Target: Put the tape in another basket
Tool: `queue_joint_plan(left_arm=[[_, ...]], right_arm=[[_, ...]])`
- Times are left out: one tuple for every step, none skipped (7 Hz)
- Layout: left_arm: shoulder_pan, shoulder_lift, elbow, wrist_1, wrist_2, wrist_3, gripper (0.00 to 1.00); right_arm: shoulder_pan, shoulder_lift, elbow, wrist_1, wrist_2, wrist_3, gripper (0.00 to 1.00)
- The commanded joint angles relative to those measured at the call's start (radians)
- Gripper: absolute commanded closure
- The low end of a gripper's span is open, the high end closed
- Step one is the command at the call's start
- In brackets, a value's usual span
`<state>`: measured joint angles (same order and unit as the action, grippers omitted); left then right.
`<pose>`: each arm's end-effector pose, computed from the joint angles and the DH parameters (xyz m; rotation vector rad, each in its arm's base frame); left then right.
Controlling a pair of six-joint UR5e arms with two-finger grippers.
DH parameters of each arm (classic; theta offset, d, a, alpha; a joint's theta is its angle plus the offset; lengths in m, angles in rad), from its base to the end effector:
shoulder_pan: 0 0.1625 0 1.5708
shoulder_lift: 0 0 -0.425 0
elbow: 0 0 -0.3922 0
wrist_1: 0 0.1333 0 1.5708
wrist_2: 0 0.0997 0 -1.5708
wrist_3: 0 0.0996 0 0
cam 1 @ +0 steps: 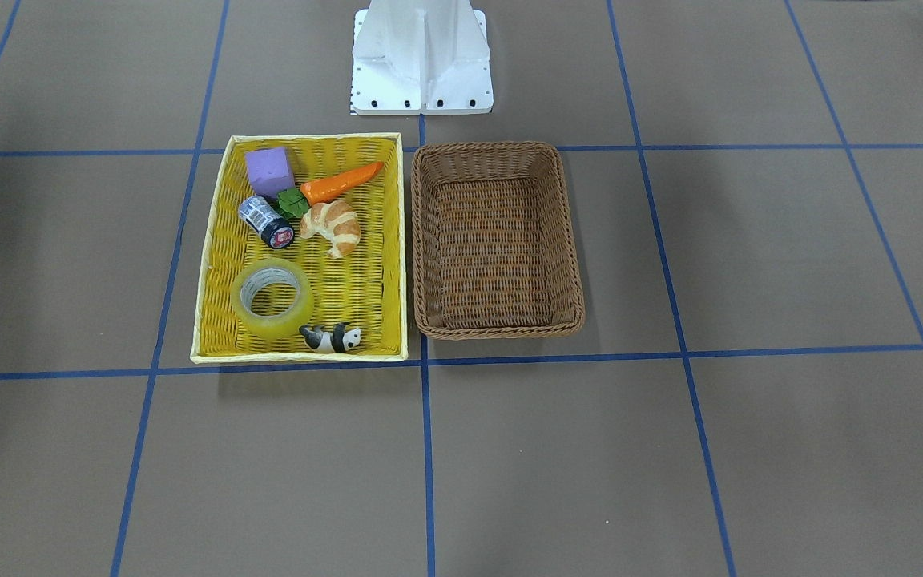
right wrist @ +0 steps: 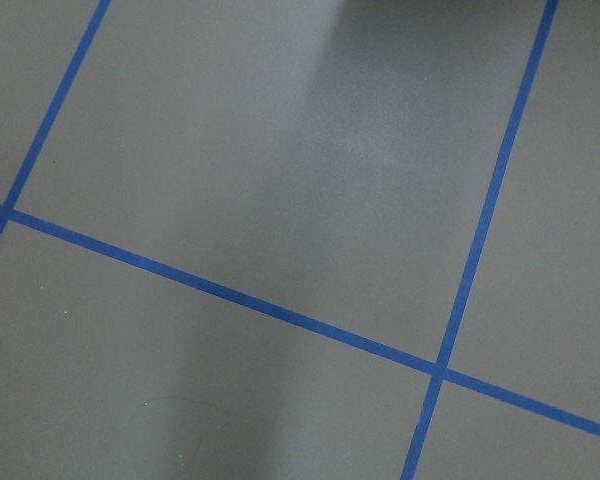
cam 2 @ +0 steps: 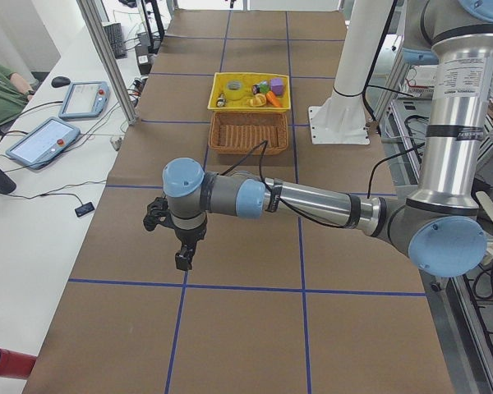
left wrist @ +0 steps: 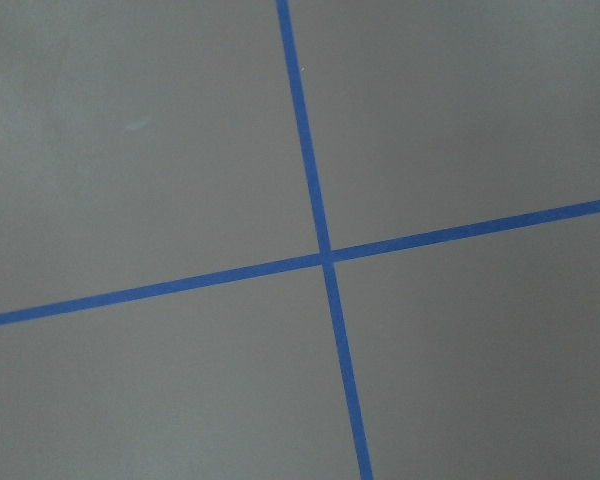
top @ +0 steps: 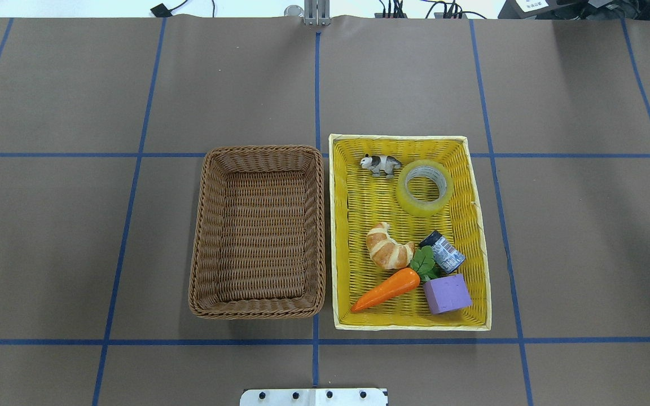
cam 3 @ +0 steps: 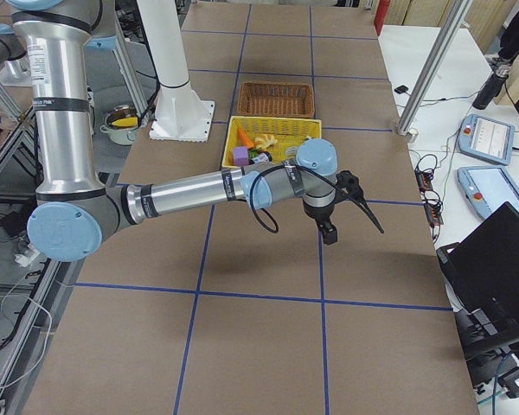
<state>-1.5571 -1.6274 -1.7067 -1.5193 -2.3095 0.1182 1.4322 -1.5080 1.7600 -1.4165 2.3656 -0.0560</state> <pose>-0.0591 -0.5189 0.5707 0.1731 0.7304 0.1777 -0.0110 -0.5292 0.5136 0.3533 -0.8021 -0.3434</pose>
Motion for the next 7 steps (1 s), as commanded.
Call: queue_joint_plan(left_arm=[[0.002,0.014,-0.027,-0.005,0.002,-0.002,0.02],[0.0,0.018,-0.036,-0.007,-0.005,-0.002,0.02],[0.0,0.018,-0.039,-0.009,-0.008,0.001,0.02],[0.0,0.018,-0.042,-0.009,-0.008,0.0,0.02],[0.0,0.018,-0.041,-0.007,-0.007,-0.002,0.02],[0.0,0.018,-0.04,-0.007,-0.007,-0.002,0.02],[0.0,0.018,-0.039,-0.007,-0.008,-0.002,0.02]], right_arm=[[-0.14,0.118,0.006,0.011,0.034,0.066,0.0],[-0.221,0.197,0.006,0.011,0.029,0.143,0.0],[-0.287,0.268,0.004,0.017,0.024,0.232,0.0],[-0.365,0.322,0.004,0.018,-0.017,0.289,0.0],[-0.436,0.339,0.004,0.005,-0.084,0.301,0.0],[-0.494,0.335,0.001,0.002,-0.123,0.303,0.0],[-0.565,0.338,-0.01,0.002,-0.173,0.301,0.0]])
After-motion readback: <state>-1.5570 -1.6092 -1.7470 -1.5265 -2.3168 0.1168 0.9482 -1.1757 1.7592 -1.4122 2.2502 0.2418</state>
